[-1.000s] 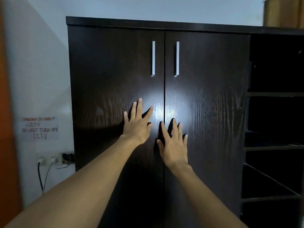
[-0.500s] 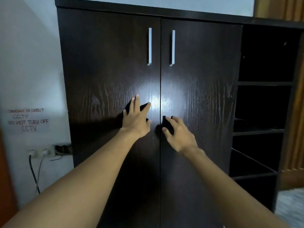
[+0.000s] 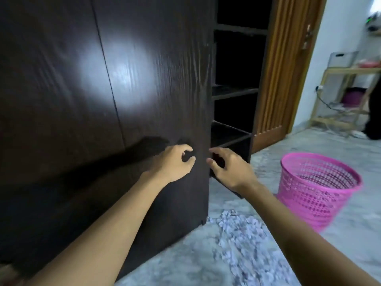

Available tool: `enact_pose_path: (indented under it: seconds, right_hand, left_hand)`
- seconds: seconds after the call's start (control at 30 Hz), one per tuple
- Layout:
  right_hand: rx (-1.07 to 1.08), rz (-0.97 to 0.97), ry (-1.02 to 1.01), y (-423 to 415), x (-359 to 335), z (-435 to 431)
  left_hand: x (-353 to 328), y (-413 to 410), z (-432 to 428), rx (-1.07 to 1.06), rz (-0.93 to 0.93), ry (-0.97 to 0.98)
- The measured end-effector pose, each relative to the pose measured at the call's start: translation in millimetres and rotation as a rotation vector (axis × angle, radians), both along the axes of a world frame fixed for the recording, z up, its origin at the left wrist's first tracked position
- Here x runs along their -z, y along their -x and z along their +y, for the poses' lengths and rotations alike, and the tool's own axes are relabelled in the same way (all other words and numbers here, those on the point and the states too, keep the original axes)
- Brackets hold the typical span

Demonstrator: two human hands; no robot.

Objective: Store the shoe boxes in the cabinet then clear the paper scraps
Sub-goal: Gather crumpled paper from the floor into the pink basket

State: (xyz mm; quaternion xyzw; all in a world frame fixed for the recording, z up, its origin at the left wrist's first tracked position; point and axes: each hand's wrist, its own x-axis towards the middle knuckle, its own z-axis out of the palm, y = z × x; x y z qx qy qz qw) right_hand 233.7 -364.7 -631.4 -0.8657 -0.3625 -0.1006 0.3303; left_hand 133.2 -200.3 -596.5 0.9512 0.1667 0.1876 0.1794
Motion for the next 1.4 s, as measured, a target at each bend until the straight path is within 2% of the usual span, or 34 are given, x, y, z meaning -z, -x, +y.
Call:
enact_pose_path:
  seconds: [0.23,0.4,0.73,0.97,1.13,1.3,1.4]
  right_hand:
    - [0.165,0.116,0.133,-53,99,-107]
    - [0.198,0.247,0.158,-81,154,-170]
    - [0.299,0.316,0.146,-128,232,-205]
    - [0.412,0.427,0.149,-105,324,-218]
    - [0.536,0.478,0.155,-78,389,-232]
    - [0.628,0.455,0.293,-50,460,-249]
    - [0.679,0.475,0.201,-42,487,-254]
  left_hand:
    - [104,-80,-87,0.189,0.138,0.141]
    - [158,-119,-147,0.173,0.242,0.187]
    - [244,-177,-184,0.175,0.363,0.206]
    - [336,-177,-193,0.306,0.486,0.278]
    - [402,-166,-192,0.314,0.588,0.333]
    - [473,-133,-186,0.201,0.584,0.154]
    - [510,-112,-182,0.210,0.526,0.111]
